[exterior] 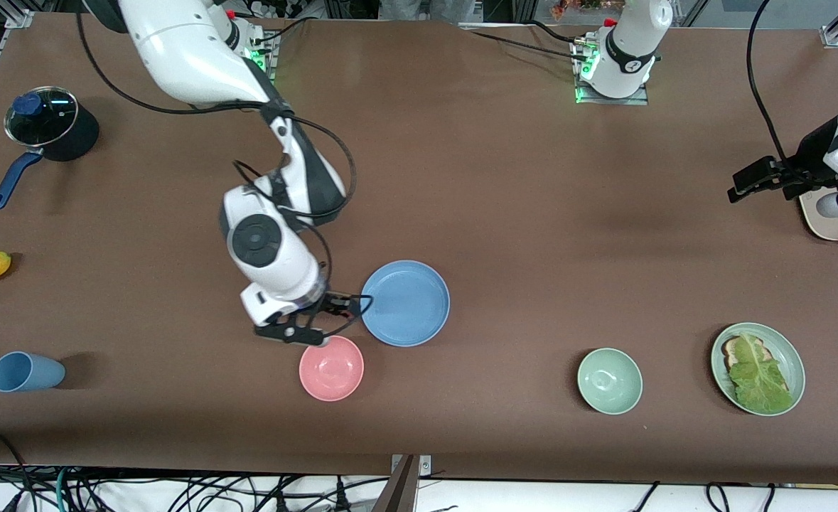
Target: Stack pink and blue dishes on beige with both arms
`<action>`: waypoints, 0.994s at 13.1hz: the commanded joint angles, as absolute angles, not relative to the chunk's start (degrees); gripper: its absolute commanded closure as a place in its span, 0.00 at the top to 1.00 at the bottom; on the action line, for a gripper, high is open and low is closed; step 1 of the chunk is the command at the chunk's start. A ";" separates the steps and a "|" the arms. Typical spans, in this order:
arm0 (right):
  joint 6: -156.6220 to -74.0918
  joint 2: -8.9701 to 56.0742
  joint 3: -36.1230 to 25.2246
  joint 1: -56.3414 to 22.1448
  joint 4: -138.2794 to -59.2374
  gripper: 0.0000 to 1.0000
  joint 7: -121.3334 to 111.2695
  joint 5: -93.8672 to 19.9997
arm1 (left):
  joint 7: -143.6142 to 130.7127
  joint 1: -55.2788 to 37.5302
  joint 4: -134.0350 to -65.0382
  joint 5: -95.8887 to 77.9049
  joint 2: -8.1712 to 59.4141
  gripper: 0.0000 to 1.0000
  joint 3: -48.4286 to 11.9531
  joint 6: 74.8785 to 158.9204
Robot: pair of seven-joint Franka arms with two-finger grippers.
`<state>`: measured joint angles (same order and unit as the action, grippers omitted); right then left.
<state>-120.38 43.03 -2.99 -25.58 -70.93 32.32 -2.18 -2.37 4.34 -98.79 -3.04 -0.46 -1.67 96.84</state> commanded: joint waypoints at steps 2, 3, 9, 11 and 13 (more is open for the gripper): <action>-108.67 34.21 -7.19 -23.64 -72.42 1.00 23.49 -2.72 | -1.05 3.87 -99.49 -1.50 -2.02 1.00 -1.67 97.56; -105.07 31.58 -8.25 -23.56 -73.29 1.00 21.47 -2.90 | -1.23 3.87 -99.32 -1.49 -1.85 1.00 -1.67 97.65; -101.87 14.08 -11.43 -23.56 -88.67 1.00 14.51 -2.55 | -1.32 3.61 -98.35 -1.67 -2.02 1.00 -1.67 98.26; -99.42 12.40 -9.86 -19.80 -88.86 1.00 13.28 -2.20 | -1.32 3.25 -98.26 -1.58 -2.02 1.00 -1.67 98.09; -97.22 10.03 -5.73 -14.61 -89.21 1.00 11.61 -2.11 | -1.32 2.64 -98.26 -1.49 -2.02 1.00 -1.76 97.65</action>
<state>-98.83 13.73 -9.71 -19.28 -86.70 13.46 -2.25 -2.07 3.44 -98.49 -2.72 -1.42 -1.77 98.08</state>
